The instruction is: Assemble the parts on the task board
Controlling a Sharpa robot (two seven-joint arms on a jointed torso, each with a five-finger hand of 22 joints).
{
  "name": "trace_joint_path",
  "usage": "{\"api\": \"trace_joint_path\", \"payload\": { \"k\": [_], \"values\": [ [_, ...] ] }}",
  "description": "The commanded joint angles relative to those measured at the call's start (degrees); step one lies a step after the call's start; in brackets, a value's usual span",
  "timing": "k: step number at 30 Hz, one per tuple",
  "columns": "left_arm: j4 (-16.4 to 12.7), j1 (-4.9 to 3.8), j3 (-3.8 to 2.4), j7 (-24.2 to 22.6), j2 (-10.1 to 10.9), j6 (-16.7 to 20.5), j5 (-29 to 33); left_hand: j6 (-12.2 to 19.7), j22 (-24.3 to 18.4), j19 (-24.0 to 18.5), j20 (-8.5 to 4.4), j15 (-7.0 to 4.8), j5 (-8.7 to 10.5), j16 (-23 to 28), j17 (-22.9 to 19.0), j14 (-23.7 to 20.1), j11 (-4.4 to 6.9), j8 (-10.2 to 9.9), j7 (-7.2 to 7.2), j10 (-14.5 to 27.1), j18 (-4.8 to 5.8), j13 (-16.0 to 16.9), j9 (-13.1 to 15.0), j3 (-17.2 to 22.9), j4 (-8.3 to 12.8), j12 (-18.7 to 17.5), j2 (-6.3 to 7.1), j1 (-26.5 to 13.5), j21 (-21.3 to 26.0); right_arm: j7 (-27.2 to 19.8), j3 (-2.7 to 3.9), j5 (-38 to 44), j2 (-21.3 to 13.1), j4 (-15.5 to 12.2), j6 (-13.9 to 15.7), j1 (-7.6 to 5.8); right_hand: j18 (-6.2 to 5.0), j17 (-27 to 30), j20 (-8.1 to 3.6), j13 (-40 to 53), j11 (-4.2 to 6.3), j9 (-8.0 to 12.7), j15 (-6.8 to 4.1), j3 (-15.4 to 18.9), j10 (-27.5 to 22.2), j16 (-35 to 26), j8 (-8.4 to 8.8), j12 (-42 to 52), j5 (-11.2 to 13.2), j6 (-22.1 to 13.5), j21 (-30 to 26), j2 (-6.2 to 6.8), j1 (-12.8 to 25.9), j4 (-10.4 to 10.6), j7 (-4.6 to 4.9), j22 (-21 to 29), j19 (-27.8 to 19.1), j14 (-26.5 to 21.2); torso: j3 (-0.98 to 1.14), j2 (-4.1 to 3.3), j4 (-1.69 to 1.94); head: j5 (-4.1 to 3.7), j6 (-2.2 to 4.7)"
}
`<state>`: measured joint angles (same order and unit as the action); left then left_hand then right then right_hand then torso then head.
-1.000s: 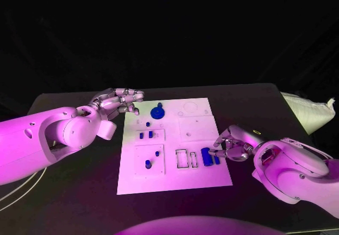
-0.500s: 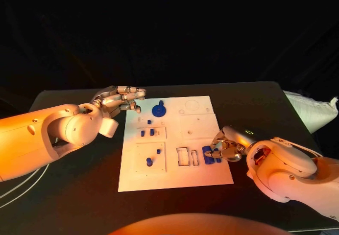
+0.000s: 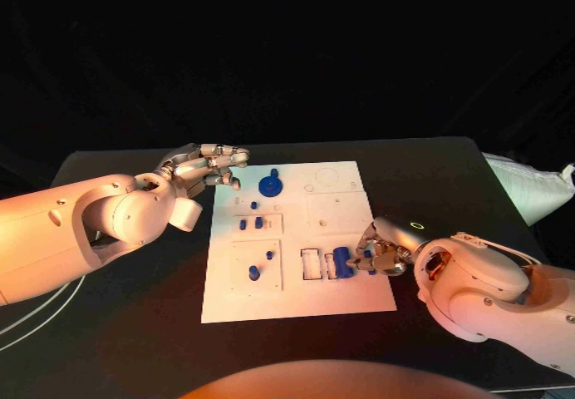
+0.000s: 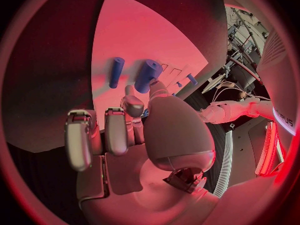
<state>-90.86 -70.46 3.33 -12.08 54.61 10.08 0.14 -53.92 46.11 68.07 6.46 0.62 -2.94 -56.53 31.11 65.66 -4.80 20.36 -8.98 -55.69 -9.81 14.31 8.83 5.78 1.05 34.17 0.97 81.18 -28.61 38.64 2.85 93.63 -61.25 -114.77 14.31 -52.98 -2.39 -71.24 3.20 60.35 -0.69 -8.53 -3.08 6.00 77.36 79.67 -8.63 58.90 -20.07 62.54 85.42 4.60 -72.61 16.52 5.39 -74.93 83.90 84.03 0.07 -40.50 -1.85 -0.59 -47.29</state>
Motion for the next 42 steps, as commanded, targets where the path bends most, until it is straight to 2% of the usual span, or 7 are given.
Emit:
{"api": "trace_joint_path", "payload": {
  "k": [1,20,24,28,31,32,42],
  "values": [
    [-0.09,0.03,-0.04,-0.66,-0.11,-1.16,-0.02,0.28,-0.04,0.21,0.0,-0.02,0.12,0.33,-0.09,-0.04,-0.04,0.23,0.09,0.38,-0.61,-0.09,-0.05,-0.2,-0.06,-0.2,-0.18,-0.13,0.28,0.55,-0.07,1.5,0.63,0.46,-2.32,0.31,0.62,-0.08,-0.21,0.1,-0.08,-0.09,-0.19,0.51,0.25,0.3,-0.35,0.22,0.32,-0.36,0.1,-0.67,-0.04,0.05,0.05,-8.18,2.03,3.07,-0.01,-0.02,0.04,0.03,0.03],
    [0.0,0.1,-0.03,-0.56,-0.15,-1.34,-0.02,0.28,-0.04,0.21,0.0,-0.02,0.12,0.33,-0.09,-0.04,-0.04,0.23,0.09,0.38,-0.61,-0.09,-0.05,-0.2,-0.06,-0.2,-0.18,-0.13,0.28,0.73,-0.18,0.92,3.34,3.08,-2.98,1.4,0.63,-0.23,-0.18,0.59,-0.11,-0.36,-0.15,1.38,-0.01,0.39,-0.45,0.19,1.4,-0.5,0.11,-0.98,0.12,0.09,0.07,-8.22,2.04,3.0,0.03,0.0,0.0,0.23,-0.19],
    [0.02,0.11,-0.03,-0.53,-0.18,-1.38,-0.02,0.28,-0.04,0.21,0.0,-0.02,0.12,0.33,-0.09,-0.04,-0.04,0.23,0.09,0.38,-0.61,-0.09,-0.05,-0.2,-0.06,-0.2,-0.18,-0.13,0.28,0.75,-0.18,1.03,3.4,3.46,-3.07,1.44,0.65,-0.39,-0.18,1.0,-0.08,-0.59,-0.17,1.34,-0.14,0.47,-0.6,0.22,1.11,-0.48,0.14,-1.75,-0.95,-0.25,0.04,-8.29,2.07,2.97,-0.02,0.04,0.01,0.18,-0.16],
    [0.03,0.12,-0.03,-0.51,-0.22,-1.45,-0.02,0.28,-0.04,0.21,0.0,-0.02,0.12,0.33,-0.09,-0.04,-0.04,0.23,0.09,0.38,-0.61,-0.09,-0.05,-0.2,-0.06,-0.2,-0.18,-0.13,0.28,0.95,-0.19,0.4,3.4,3.92,-3.21,1.46,0.63,-0.48,-0.29,1.26,0.15,-0.96,-0.38,-0.34,-0.49,0.49,-0.87,-0.18,0.83,-0.26,0.12,-3.54,-5.68,-2.11,-0.11,-8.29,2.06,2.92,-0.03,0.03,-0.01,0.22,-0.11],
    [0.03,0.14,-0.03,-0.5,-0.24,-1.51,-0.02,0.28,-0.04,0.21,0.0,-0.02,0.12,0.33,-0.09,-0.04,-0.04,0.23,0.09,0.38,-0.61,-0.09,-0.05,-0.2,-0.06,-0.2,-0.18,-0.13,0.28,1.05,-0.18,-1.92,3.27,3.76,-1.68,1.47,0.65,-0.93,-0.53,1.49,0.3,-1.17,-0.54,-2.91,-0.64,0.72,-0.95,-0.51,6.7,-0.02,0.15,-5.24,-9.53,-3.69,-0.21,-8.36,2.1,2.97,-0.02,0.08,0.0,0.26,-0.1],
    [0.04,0.15,-0.03,-0.49,-0.23,-1.52,-0.02,0.28,-0.04,0.21,0.0,-0.02,0.12,0.33,-0.09,-0.04,-0.04,0.23,0.09,0.38,-0.61,-0.09,-0.05,-0.2,-0.06,-0.2,-0.18,-0.13,0.28,1.06,-0.18,-2.67,3.19,3.58,-0.79,1.47,0.66,-1.08,-0.53,1.63,0.31,-1.2,-0.51,-3.31,-0.58,0.8,-0.94,-0.48,7.36,0.01,0.17,-5.34,-9.83,-3.78,-0.21,-8.39,2.12,2.99,0.0,0.08,-0.03,0.28,-0.06],
    [0.14,0.27,-0.03,-0.42,-0.25,-1.73,-0.02,0.34,-0.11,0.23,0.01,0.0,0.12,0.34,-0.13,-0.04,-0.04,0.23,0.1,0.44,-0.61,-0.13,-0.08,-0.25,-0.16,-0.2,-0.27,-0.24,0.36,-0.1,0.59,-15.47,1.88,0.73,8.73,0.57,0.63,-0.97,-0.5,1.31,0.25,-1.25,-0.46,-4.03,-0.73,0.71,-0.79,-1.23,6.68,-0.01,0.07,-4.92,-9.84,-3.64,-0.14,-8.25,2.04,2.94,-0.05,0.06,0.07,0.11,0.18]
  ]
}}
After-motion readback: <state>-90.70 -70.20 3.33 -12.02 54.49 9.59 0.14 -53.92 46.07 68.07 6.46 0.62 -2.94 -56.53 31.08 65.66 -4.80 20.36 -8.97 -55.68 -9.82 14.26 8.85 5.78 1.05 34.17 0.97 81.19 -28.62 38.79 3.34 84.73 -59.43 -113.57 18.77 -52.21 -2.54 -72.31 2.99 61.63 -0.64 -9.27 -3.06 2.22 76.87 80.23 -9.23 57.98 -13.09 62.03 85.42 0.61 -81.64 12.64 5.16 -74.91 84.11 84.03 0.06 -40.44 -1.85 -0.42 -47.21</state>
